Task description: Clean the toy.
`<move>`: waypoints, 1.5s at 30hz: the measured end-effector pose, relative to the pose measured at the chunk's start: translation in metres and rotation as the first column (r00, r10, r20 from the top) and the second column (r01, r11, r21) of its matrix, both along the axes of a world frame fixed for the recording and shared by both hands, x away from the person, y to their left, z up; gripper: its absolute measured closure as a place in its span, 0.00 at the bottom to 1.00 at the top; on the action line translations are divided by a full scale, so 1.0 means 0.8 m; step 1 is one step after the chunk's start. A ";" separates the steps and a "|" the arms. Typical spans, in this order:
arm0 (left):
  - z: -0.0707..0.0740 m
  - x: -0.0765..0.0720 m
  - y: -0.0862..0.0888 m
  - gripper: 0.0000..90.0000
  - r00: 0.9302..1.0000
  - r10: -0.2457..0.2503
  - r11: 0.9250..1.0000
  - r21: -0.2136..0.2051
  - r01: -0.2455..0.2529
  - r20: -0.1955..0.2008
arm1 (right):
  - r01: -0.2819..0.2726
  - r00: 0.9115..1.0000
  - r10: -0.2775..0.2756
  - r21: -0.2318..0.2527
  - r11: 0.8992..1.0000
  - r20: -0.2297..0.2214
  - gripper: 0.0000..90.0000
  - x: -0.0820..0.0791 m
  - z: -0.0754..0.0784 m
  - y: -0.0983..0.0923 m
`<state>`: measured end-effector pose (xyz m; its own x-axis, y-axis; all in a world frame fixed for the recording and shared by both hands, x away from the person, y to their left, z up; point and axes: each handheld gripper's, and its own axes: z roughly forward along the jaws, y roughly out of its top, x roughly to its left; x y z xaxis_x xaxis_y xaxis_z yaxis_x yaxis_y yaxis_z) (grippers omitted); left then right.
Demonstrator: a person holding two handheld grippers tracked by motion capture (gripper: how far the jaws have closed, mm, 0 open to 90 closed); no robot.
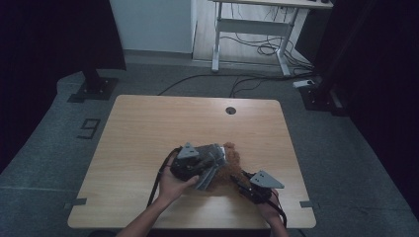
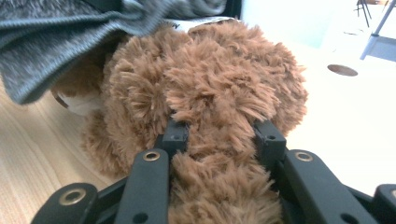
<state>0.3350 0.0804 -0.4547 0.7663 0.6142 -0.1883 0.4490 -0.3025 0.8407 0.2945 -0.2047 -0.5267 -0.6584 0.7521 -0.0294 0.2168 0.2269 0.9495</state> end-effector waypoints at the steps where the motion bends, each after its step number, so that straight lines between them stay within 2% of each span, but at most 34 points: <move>1: -0.001 -0.001 0.008 0.86 1.000 0.008 1.000 -0.014 -0.008 0.003 | -0.004 1.000 0.004 0.003 1.000 0.002 0.73 0.000 -0.001 0.000; 4: 0.001 -0.004 0.029 0.86 0.999 0.046 0.999 -0.028 -0.045 0.019 | -0.007 1.000 0.007 0.008 1.000 -0.001 0.72 0.000 -0.001 -0.001; 6: -0.002 -0.002 0.045 0.86 0.998 0.067 0.997 -0.034 -0.067 0.009 | -0.006 1.000 0.007 0.018 1.000 -0.007 0.72 0.000 -0.002 -0.003; 7: -0.002 -0.002 0.045 0.86 0.998 0.067 0.997 -0.034 -0.067 0.009 | -0.010 1.000 0.010 0.022 1.000 -0.009 0.72 0.000 -0.002 -0.004; 8: -0.009 0.000 0.063 0.86 0.997 0.082 0.994 -0.066 -0.083 -0.015 | -0.012 1.000 0.012 0.023 1.000 -0.008 0.72 0.000 -0.002 -0.004; 9: -0.012 0.000 0.071 0.86 0.996 0.088 0.992 -0.084 -0.090 -0.022 | -0.013 1.000 0.013 0.022 1.000 -0.008 0.72 0.000 -0.002 -0.004; 13: -0.022 -0.009 0.101 0.86 0.991 0.135 0.981 -0.139 -0.137 -0.022 | -0.015 1.000 0.015 0.024 1.000 -0.008 0.72 0.000 -0.003 -0.004; 15: -0.023 -0.009 0.113 0.86 0.989 0.148 0.980 -0.133 -0.150 -0.029 | -0.015 1.000 0.016 0.028 0.999 -0.011 0.72 -0.001 -0.004 -0.004; 17: -0.023 -0.010 0.126 0.86 0.982 0.185 0.975 -0.123 -0.187 -0.025 | -0.015 1.000 0.015 0.026 1.000 -0.009 0.72 -0.001 -0.004 -0.004; 19: -0.027 -0.009 0.135 0.86 0.979 0.202 0.972 -0.116 -0.205 -0.035 | -0.014 1.000 0.014 0.026 1.000 -0.011 0.72 -0.001 -0.004 -0.004; 21: -0.028 -0.010 0.135 0.86 0.977 0.213 0.971 -0.102 -0.215 -0.024 | -0.015 1.000 0.015 0.029 0.999 -0.011 0.72 -0.001 -0.004 -0.004; 23: -0.022 -0.010 0.129 0.86 0.977 0.212 0.972 -0.099 -0.212 -0.011 | -0.014 1.000 0.014 0.032 0.999 -0.012 0.72 0.000 -0.004 -0.005; 25: -0.010 -0.009 0.115 0.86 0.981 0.193 0.976 -0.103 -0.191 0.010 | -0.008 1.000 0.009 0.043 0.999 -0.016 0.72 0.001 -0.004 -0.006; 27: 0.002 -0.004 0.095 0.86 0.989 0.151 0.982 -0.114 -0.148 0.013 | -0.006 1.000 0.007 0.049 0.999 -0.018 0.72 0.001 -0.005 -0.007; 28: 0.002 -0.004 0.095 0.86 0.989 0.151 0.982 -0.114 -0.148 0.013 | -0.006 1.000 0.006 0.048 0.999 -0.017 0.72 0.001 -0.005 -0.007; 29: 0.014 0.001 0.072 0.86 0.994 0.111 0.989 -0.106 -0.108 0.018 | -0.005 1.000 0.005 0.045 0.999 -0.015 0.72 0.001 -0.004 -0.006; 30: 0.019 0.005 0.059 0.86 0.996 0.091 0.992 -0.094 -0.088 0.025 | -0.003 1.000 0.003 0.040 0.999 -0.012 0.72 0.000 -0.004 -0.006; 33: 0.034 0.014 0.022 0.86 0.999 0.035 0.995 -0.091 -0.033 0.021 | 0.003 1.000 -0.003 0.031 0.999 -0.009 0.72 0.000 -0.004 -0.004; 36: 0.045 0.019 -0.013 0.86 1.000 -0.010 0.998 -0.062 0.012 0.027 | 0.004 1.000 -0.004 0.027 1.000 -0.009 0.72 0.001 -0.003 -0.004; 41: 0.042 0.023 -0.064 0.86 0.998 -0.067 0.998 -0.006 0.067 0.009 | 0.006 1.000 -0.006 0.033 0.999 -0.010 0.72 0.001 -0.004 -0.004; 42: 0.042 0.023 -0.064 0.86 0.998 -0.067 0.998 -0.006 0.067 0.009 | 0.006 1.000 -0.006 0.033 0.999 -0.010 0.72 0.001 -0.004 -0.004; 44: 0.027 0.021 -0.083 0.86 0.997 -0.083 0.996 0.044 0.083 0.003 | 0.007 1.000 -0.007 0.032 0.999 -0.014 0.72 0.001 -0.004 -0.004; 45: 0.021 0.020 -0.085 0.86 0.997 -0.083 0.995 0.053 0.083 0.002 | 0.008 1.000 -0.007 0.032 0.999 -0.015 0.72 0.001 -0.004 -0.004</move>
